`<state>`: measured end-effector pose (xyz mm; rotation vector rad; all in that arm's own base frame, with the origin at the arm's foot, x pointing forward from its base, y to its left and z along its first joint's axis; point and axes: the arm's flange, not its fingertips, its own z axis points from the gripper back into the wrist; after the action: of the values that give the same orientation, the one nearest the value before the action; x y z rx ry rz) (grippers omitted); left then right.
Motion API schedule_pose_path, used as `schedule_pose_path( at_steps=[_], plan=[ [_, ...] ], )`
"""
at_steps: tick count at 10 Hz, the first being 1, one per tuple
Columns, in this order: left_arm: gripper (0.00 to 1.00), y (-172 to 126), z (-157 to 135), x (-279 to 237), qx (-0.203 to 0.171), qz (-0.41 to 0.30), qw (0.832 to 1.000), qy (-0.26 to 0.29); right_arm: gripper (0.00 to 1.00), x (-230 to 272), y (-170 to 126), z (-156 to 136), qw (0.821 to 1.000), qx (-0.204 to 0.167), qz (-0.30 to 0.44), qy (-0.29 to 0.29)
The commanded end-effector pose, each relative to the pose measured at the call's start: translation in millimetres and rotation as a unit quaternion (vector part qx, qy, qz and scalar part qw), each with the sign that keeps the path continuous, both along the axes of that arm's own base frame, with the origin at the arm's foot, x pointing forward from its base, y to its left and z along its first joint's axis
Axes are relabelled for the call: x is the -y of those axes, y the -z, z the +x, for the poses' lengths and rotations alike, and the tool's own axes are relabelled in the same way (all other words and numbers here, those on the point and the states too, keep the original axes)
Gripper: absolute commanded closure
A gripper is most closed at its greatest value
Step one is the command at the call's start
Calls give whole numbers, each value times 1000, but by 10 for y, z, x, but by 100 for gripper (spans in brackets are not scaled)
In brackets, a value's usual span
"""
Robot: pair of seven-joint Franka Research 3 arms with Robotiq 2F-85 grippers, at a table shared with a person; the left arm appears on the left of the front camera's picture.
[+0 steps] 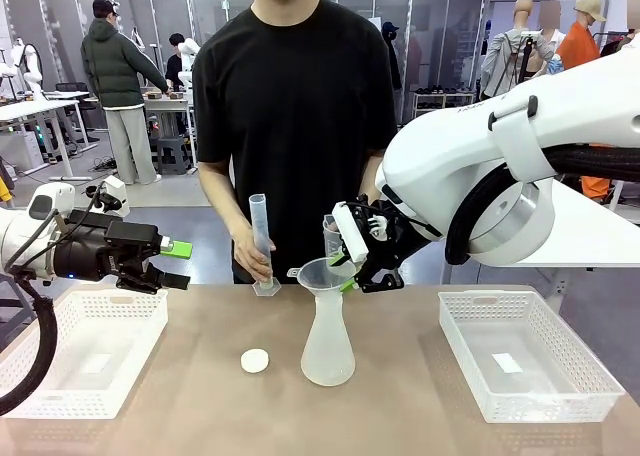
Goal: Prepare the solutions needed for the experiment.
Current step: Once the solution is in the Big flask , pick up the Plastic Funnel and place it back into the right Organizing basket.
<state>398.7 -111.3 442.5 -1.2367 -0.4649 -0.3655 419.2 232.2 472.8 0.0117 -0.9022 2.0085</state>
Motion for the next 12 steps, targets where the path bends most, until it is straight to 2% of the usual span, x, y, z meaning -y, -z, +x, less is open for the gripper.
schedule_pose_path(
  at_steps=[1,6,7,12],
  plan=[
    [0,-25,8,23,-4,-14,1000,-3,57,2,-3,6,1000,0,6,0],
    [0,-25,8,23,-4,-14,1000,-3,57,1,0,1,1000,0,0,0],
    [0,-25,8,23,-4,-14,1000,-3,56,-72,-131,-139,999,5,-34,-12],
    [0,-25,8,23,-4,-14,1000,-3,56,372,-696,-378,995,53,-64,57]
  ],
)
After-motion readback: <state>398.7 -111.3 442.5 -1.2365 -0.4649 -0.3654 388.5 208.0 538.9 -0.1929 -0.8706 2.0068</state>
